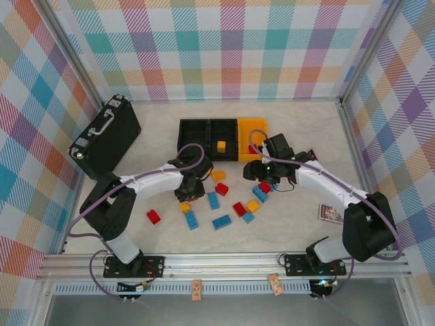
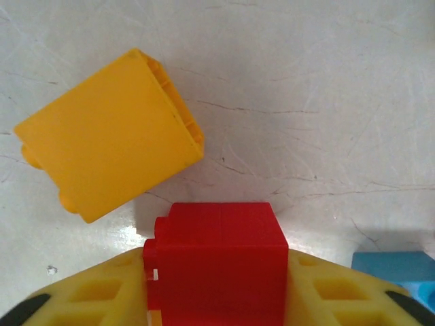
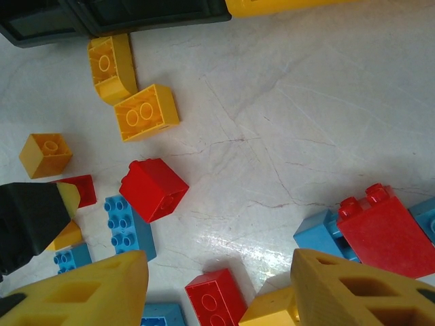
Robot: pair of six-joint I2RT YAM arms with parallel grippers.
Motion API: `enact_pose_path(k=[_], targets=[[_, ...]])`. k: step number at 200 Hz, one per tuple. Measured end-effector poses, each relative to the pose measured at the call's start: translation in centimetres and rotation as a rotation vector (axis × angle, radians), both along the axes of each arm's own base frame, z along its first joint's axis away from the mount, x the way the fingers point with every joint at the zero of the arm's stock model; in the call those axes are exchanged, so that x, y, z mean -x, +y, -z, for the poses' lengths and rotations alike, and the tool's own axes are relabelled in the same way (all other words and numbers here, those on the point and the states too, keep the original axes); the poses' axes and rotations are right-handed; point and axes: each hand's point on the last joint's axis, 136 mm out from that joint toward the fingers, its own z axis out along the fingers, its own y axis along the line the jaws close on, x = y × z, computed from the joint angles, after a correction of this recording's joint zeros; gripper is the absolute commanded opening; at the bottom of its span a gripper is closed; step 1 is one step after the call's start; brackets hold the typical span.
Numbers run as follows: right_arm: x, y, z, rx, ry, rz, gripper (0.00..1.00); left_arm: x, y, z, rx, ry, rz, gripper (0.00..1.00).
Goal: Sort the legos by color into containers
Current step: Pick up the lego from the center of the table, then place the lego in the container.
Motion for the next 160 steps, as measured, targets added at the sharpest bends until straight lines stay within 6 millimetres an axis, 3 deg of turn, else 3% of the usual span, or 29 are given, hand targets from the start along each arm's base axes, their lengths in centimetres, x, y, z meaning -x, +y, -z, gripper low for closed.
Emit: enact_pose_path(k=[35,61,111,160], targets=[[0.0,-0.1,-0.1,0.002,-0.004,0.002,0.58,-0.3,-0.2,-0.5,-0.005,-0.009,0.019,0.32],[-0.2,-0.3,-0.6,-0.009,-0.017,0.009,0.59,-1.5,-1.4,-2.4,0.017,-0.045,0.052,0.32],[-0.9,-2.8,-2.2,-0.035,-0.059,0.083,0.59,-5.4,-6.0,-8.1,0.122,-0.175,0.133,0.32],[-0.9,-6.0,-1.9,-0.045,-0.058,0.182,0.60,-10.1,-11.7,-9.9,0.193,-0.234,0.221,0.31]])
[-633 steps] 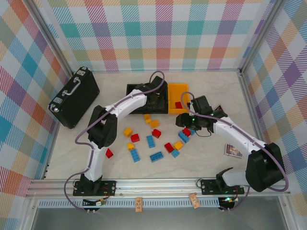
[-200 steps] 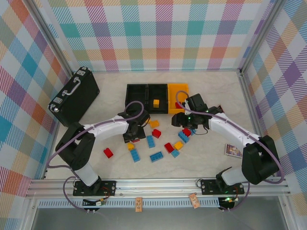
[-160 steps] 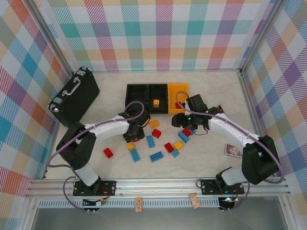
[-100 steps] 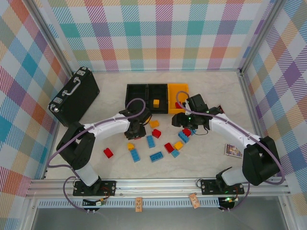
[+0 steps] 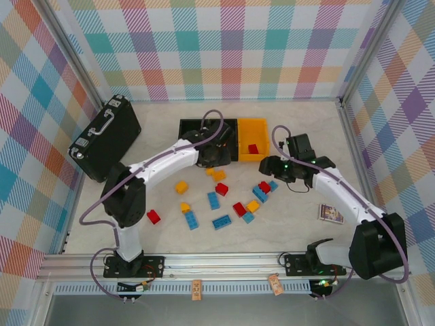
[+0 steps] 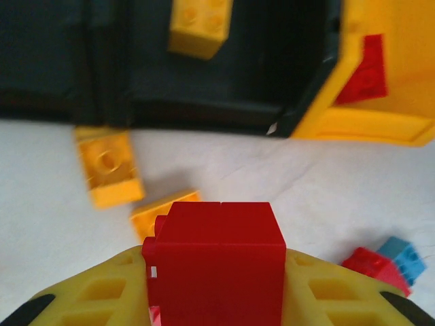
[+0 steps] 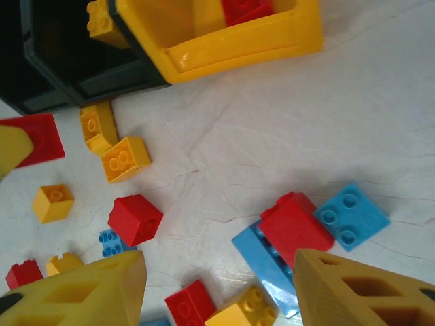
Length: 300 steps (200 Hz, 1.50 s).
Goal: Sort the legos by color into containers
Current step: Place the lego in the container.
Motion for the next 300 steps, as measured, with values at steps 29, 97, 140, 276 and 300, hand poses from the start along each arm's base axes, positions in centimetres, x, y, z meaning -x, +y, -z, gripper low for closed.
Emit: enact_pose_path(k=[29,97,140,276,300], targets=[[0.1,-1.2,0.2,-0.008,0.006,0.045,0.60,-2.3,-3.0,0.0,0.038,-0.016,0.045,0.31],[0.5,-2.2,0.9,-0.015,0.027,0.077,0.60,-7.1,-8.7,-0.1,0.114,-0.080,0.123,0.32],[0.5,-2.5,1.1,-0.020,0.034,0.087,0.60,-9.9,-12.0,0.1,0.156,-0.126,0.159,0.33],[0.5,-2.9,0.7,-0.026,0.019,0.100,0.60,-10.1,-13.1,2.3,0.163,-0.091,0.177,0.59],[0.5,-2.9,0.7,-0.026,0.019,0.100,0.60,-9.4,-12.6,1.8,0.158,-0.083,0.179,0.59]])
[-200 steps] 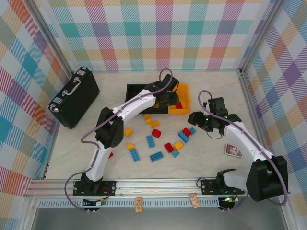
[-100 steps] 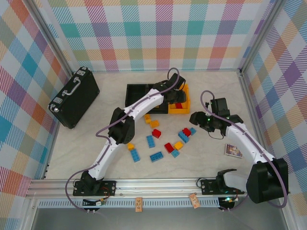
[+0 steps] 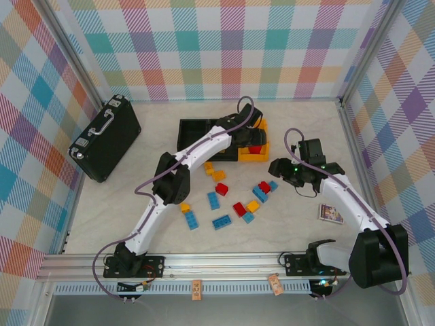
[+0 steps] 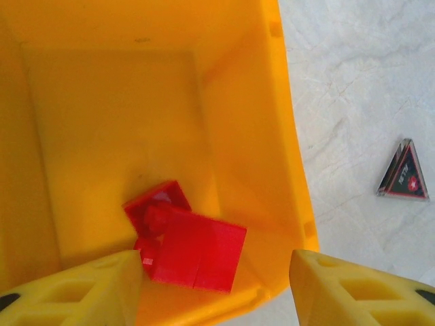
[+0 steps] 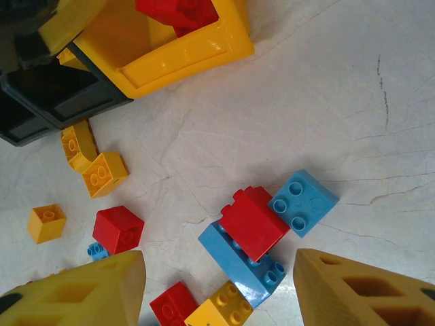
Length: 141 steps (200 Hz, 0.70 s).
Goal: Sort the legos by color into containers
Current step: Place the lego in the container, then pick up the lego from the middle-left of the table.
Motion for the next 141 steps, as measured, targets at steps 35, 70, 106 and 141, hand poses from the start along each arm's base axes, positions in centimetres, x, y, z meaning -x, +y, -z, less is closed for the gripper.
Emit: enact_pose_path(k=[35,70,106,141], targets=[[0.1,0.2,0.0,-0.011,0.004,-0.009,0.60,2.9,1.7,-3.6,0.011,-0.009,0.016,0.59],[0.2,0.5,0.3,-0.023,0.019,-0.022,0.60,6.2,4.4,-7.2,0.036,-0.047,0.030,0.59],[0.3,1.7,0.1,-0.023,0.023,-0.063,0.60,9.5,7.8,-6.5,0.000,-0.034,0.030,0.59],[0.7,3.8,0.1,-0.020,0.028,-0.130,0.60,12.6,11.6,-3.6,-0.078,0.013,0.007,0.60]])
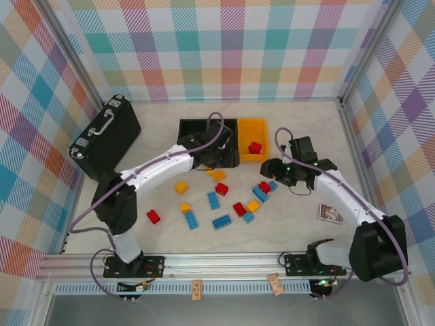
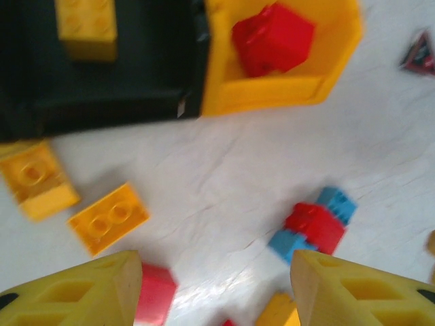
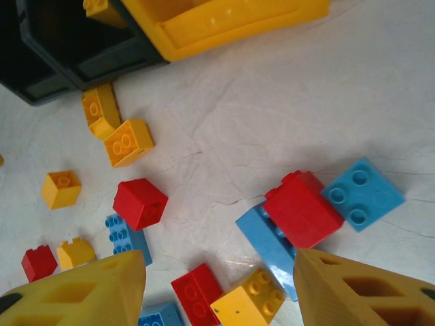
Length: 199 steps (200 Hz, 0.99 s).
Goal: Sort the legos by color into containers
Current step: Pick up the lego from the middle-left of the table.
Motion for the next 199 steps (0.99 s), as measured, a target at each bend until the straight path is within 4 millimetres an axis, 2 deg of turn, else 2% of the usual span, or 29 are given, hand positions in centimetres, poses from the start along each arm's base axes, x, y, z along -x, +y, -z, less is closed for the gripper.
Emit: enact_pose_path(k=[39,74,93,131,156,182,199], targets=[[0.7,1.6,0.9,0.010,0.030,-0.056,0.60,2.9,3.9,1.7,-0.050,0.028,-0.065,0.60],[1.2,2.5,1.0,0.011,0.033,-0.087,0.60,5.2,6.3,3.2,-0.065,0.086,-0.141,0.59],[1.6,3.0,0.9,0.011,0.033,-0.107,0.60,7.3,7.6,4.3,-0.096,0.134,-0.177,0.60],[3.3,6.1,0.7,-0.028,0.023,-0.242,0.60,12.1,8.6,5.1,-0.129,0.202,-0.207,0.61],[4.9,8.5,0.6,-0.073,0.021,-0.360,0.60,14.7,9.8,6.5,-0.163,0.252,-0.238,0.64],[6.3,9.8,0.9,-0.093,0.032,-0.431,0.60,16.7,11.1,8.2,-0.205,0.302,-0.274,0.68],[6.9,10.1,1.4,-0.095,0.049,-0.449,0.60,17.2,11.5,8.9,-0.222,0.320,-0.291,0.70]])
